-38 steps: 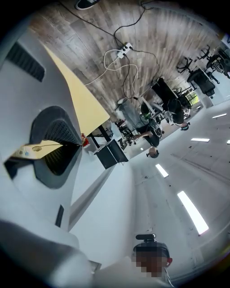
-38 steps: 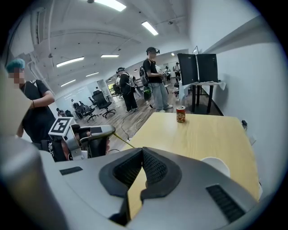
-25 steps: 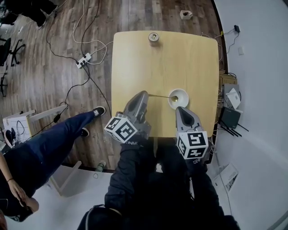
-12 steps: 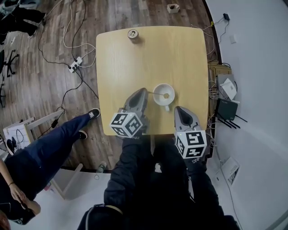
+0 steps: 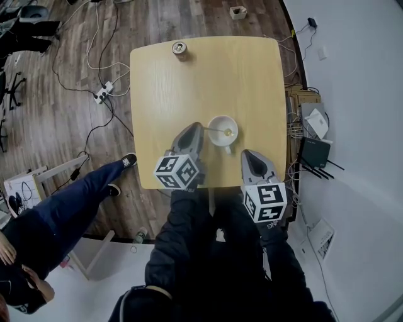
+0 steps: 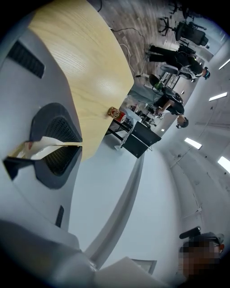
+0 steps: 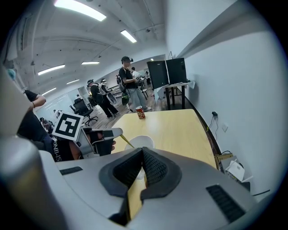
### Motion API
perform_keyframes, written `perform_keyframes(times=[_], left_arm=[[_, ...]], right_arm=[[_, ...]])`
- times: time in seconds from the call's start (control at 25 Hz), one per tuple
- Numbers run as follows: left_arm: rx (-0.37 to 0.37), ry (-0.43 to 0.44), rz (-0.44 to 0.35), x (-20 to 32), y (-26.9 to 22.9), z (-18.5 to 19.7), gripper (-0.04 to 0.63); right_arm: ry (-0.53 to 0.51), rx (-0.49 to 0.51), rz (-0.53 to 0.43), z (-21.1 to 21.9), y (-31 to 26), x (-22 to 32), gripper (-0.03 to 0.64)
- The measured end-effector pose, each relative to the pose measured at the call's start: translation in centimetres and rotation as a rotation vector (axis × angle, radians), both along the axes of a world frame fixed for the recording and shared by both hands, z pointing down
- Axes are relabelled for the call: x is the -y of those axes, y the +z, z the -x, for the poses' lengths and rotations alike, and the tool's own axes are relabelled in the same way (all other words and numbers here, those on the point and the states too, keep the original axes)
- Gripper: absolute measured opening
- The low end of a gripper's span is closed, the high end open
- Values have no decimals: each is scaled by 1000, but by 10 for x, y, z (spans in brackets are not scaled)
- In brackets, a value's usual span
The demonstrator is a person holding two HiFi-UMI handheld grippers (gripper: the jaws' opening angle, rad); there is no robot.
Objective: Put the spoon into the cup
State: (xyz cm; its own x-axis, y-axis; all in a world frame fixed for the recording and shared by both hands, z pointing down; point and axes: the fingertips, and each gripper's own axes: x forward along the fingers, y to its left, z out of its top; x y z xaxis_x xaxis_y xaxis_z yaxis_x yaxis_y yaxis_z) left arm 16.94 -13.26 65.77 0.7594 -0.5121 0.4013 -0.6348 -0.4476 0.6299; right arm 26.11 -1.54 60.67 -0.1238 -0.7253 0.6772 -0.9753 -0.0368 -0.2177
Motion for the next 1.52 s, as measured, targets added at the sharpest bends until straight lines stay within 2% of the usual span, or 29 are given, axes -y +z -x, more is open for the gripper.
perform_keyframes(times=[0.16, 0.24, 0.28, 0.44, 0.64, 0.8, 1.12, 1.28, 1.52], left_arm=[[-1, 1, 13, 0, 0, 3, 40], [1, -4, 11, 0, -3, 9, 68], [-1, -11, 9, 0, -7, 12, 86], [-11, -53, -25, 2, -34, 31, 87], [-10, -86, -121, -1, -93, 51, 84], [-6, -80, -214, -13, -151, 65, 58], [68, -51, -413, -31, -259, 77, 32], [115, -68, -495, -29, -300, 89, 32], [123, -98, -569, -24, -337, 95, 32]], right_arm=[[-7, -2, -9, 0, -6, -1, 21], [-9, -5, -22, 1, -14, 1, 21], [-10, -9, -30, 2, -18, 2, 21], [-22, -18, -71, 10, -39, 9, 21], [-40, -22, -156, 28, -79, 24, 21], [-57, -27, -254, 51, -125, 38, 21], [-114, -62, -434, 89, -221, 53, 21], [-134, -89, -525, 102, -267, 59, 21], [-155, -109, -612, 111, -302, 70, 21]])
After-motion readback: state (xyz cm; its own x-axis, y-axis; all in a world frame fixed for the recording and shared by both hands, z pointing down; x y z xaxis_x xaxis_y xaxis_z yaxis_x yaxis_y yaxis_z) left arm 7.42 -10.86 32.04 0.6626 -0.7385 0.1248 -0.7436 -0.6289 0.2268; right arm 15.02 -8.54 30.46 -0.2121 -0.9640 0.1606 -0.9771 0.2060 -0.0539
